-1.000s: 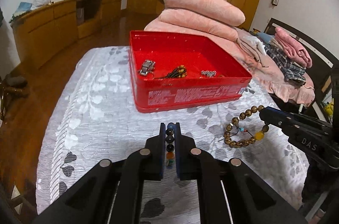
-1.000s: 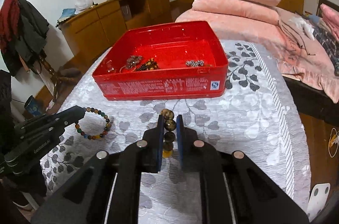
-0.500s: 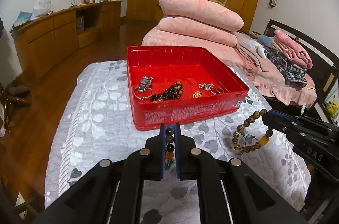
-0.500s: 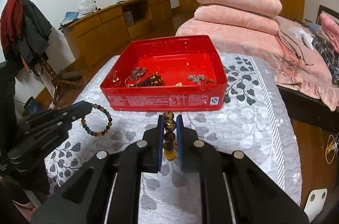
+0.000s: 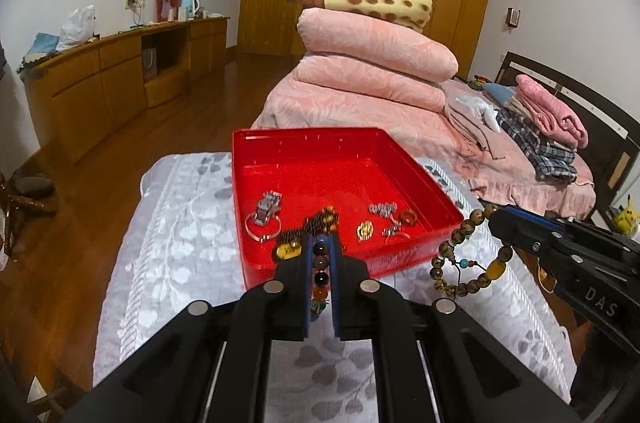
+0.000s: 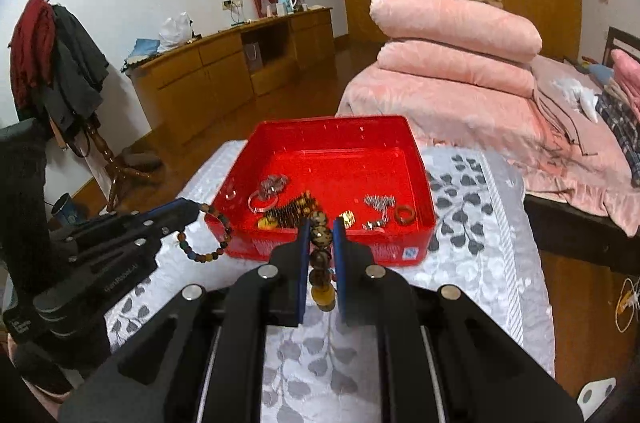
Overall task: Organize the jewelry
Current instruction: 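Carry both bead bracelets over the red box with both tools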
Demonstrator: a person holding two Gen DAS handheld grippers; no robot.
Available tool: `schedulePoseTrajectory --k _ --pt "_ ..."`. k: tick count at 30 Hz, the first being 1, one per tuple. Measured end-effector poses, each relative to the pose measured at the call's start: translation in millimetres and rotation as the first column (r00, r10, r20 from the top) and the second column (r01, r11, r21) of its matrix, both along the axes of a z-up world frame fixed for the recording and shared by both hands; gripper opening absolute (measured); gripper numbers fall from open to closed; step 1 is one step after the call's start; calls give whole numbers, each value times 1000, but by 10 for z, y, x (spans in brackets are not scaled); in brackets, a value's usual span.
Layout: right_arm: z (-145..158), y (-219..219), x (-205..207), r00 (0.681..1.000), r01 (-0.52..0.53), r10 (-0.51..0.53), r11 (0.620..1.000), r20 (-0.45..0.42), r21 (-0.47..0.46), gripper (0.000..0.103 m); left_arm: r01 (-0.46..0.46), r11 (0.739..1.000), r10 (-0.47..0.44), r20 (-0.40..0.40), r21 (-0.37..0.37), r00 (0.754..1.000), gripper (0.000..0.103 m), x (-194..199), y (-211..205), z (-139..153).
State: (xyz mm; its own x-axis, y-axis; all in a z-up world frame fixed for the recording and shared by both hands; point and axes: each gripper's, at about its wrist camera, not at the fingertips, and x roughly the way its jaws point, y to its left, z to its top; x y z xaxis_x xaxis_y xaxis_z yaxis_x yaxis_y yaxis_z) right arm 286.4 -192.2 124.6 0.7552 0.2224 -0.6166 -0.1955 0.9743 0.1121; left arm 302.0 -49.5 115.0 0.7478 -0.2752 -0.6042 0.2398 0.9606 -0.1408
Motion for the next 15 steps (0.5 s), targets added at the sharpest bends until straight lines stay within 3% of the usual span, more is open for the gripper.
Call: schedulePoseTrajectory --k 6,15 --pt "111 38 201 1000 -6 6 1000 18 7 10 -23 1000 23 11 -7 1000 8 266 -31 84" --pt "64 52 643 1000 -3 3 1000 -3 14 10 -39 999 39 -6 -12 999 8 673 -83 -11"
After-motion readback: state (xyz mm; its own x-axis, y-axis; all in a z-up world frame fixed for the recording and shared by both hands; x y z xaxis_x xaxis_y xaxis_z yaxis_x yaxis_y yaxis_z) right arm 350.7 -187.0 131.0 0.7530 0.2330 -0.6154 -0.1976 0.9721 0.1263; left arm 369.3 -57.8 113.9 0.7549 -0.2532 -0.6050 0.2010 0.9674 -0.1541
